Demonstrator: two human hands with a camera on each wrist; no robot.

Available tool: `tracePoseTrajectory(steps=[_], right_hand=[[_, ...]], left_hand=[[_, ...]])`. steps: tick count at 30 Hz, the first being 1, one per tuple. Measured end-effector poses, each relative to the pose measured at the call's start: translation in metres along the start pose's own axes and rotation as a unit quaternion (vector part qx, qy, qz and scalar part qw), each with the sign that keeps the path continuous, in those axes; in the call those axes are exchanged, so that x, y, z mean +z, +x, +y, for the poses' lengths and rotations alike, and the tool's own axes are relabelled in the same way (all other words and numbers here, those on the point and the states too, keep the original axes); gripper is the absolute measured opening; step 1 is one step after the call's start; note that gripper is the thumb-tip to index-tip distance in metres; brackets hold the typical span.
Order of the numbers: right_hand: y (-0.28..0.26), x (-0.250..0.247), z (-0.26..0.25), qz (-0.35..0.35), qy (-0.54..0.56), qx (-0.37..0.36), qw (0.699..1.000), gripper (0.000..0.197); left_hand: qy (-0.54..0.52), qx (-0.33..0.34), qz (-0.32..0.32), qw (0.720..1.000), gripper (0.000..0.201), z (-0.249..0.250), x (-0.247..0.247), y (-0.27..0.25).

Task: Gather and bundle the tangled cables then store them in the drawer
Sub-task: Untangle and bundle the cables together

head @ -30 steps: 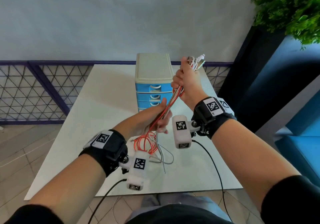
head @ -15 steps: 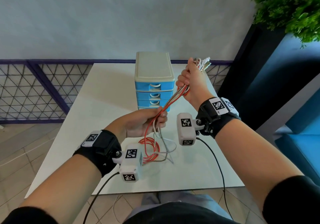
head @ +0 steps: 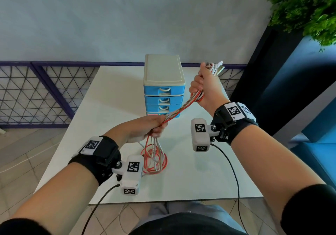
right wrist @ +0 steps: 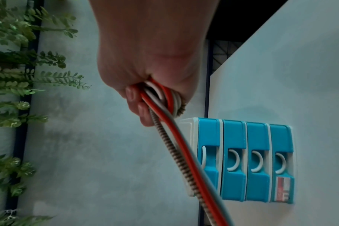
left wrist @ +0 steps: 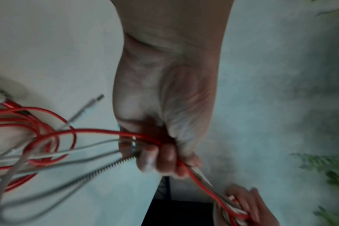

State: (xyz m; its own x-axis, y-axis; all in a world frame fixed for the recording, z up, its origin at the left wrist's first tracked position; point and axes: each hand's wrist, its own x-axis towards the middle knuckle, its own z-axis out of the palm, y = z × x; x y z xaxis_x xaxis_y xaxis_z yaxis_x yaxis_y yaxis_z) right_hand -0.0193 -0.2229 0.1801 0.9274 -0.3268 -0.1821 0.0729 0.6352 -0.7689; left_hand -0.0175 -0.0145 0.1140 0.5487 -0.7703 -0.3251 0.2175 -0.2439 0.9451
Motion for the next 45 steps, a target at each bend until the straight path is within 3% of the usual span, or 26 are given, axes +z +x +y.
tracePoseTrajectory(steps=[4,8,10,13,21,26,30,35,39,43,45], right_hand=[[-0.001,0.0,-0.003,-0.01,-0.102,0.009,0.995,0.036],[-0.003,-0.002,-0.001,-0.059,-0.248,0.023,0.967,0.03],[-0.005,-0.002,0.001,-0.081,-0.303,0.041,0.949,0.028],[-0.012,0.0,0.006,-0.113,-0.341,0.084,0.929,0.027],[-0.028,0.0,0.02,-0.242,-0.348,0.203,0.883,0.04],[-0.035,0.0,0.026,-0.301,-0.307,0.275,0.86,0.028],[-0.037,0.0,0.03,-0.317,-0.276,0.295,0.858,0.03],[-0.034,-0.001,0.033,-0.281,-0.328,0.269,0.861,0.02],[-0.029,-0.001,0.035,-0.249,-0.378,0.219,0.864,0.014],[-0.027,-0.002,0.035,-0.249,-0.403,0.195,0.859,0.016],[-0.026,-0.003,0.032,-0.24,-0.414,0.179,0.86,0.017]], left_hand=[[0.248,0.06,0.1,0.962,0.033,0.01,-0.007,0.008],[0.503,0.041,0.193,0.842,0.035,0.015,-0.013,0.01],[0.54,0.065,0.218,0.81,0.036,0.016,-0.013,0.01],[0.543,0.13,0.241,0.794,0.036,0.019,-0.009,0.006],[0.536,0.22,0.268,0.77,0.033,0.028,-0.004,0.003],[0.526,0.234,0.268,0.773,0.028,0.029,0.003,-0.001],[0.494,0.256,0.274,0.784,0.017,0.032,0.005,-0.004],[0.433,0.183,0.253,0.846,0.018,0.023,-0.004,0.003],[0.263,0.083,0.258,0.926,0.027,0.025,-0.007,0.012],[0.18,-0.015,0.131,0.975,0.036,0.031,-0.012,0.006],[0.066,-0.044,0.055,0.995,0.043,0.032,-0.016,-0.001]])
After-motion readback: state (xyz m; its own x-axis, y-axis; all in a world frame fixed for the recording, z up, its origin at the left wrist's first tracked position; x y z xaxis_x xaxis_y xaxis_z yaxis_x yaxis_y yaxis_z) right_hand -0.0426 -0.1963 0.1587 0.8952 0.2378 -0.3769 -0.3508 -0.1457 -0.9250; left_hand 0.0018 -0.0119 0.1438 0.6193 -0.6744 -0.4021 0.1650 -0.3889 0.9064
